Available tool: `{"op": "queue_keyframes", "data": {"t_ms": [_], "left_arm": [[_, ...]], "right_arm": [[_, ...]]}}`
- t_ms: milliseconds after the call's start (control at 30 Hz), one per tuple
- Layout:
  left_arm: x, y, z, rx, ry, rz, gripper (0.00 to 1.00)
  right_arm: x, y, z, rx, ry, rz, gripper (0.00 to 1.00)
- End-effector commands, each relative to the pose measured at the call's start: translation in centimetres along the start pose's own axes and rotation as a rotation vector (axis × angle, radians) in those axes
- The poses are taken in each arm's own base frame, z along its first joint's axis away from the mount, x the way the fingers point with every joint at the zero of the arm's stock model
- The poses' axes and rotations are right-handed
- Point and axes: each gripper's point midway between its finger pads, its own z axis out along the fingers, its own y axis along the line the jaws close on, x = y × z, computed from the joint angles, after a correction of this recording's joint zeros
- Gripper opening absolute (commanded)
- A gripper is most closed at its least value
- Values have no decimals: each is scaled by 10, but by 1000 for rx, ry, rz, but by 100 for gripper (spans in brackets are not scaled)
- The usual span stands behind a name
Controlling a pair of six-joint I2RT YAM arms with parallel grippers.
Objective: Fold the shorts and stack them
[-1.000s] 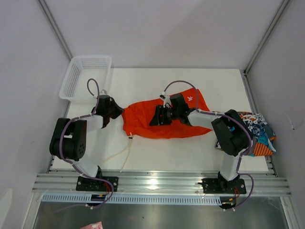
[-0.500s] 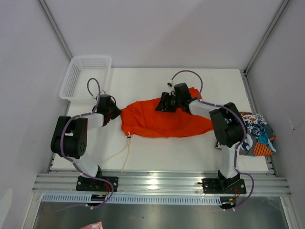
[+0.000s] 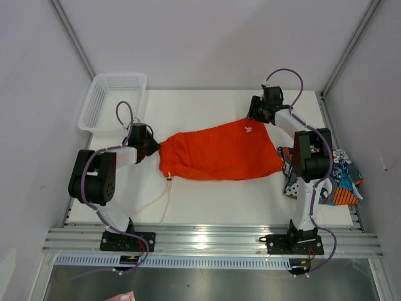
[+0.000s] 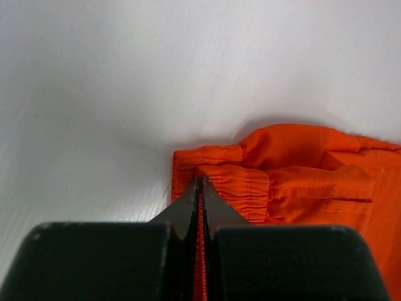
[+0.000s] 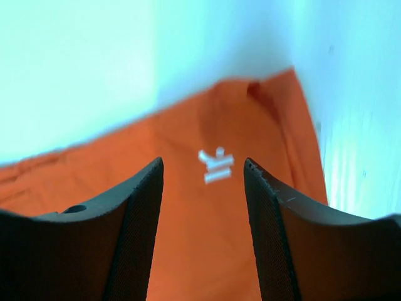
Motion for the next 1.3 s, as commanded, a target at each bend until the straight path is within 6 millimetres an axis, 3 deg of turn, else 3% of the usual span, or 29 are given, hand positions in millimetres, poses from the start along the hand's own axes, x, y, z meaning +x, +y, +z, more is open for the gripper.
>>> {"op": "queue_keyframes", "data": {"t_ms": [0,400,700,1033,1100,1267], "left_arm": [[-4,6,4,-30,1,27,0],[-4,6,5,-33,5,31,0],[-4,6,5,-34,6,31,0],[-4,6,5,-35,7,33,0],[-5,6,5,-35,5,32,0],[-4,6,5,-36,8,33,0]], "right_arm": [[-11,-3,13,49,2,-74,56],[-18,-31,49,118,6,-95,55],[-25,-44,52,164,-13,-85,55],[-17,-34,62,95,41,-99,53],[-16,-34,61,87,41,-99,47],[-13,-30,64,62,58,-111,43]]}}
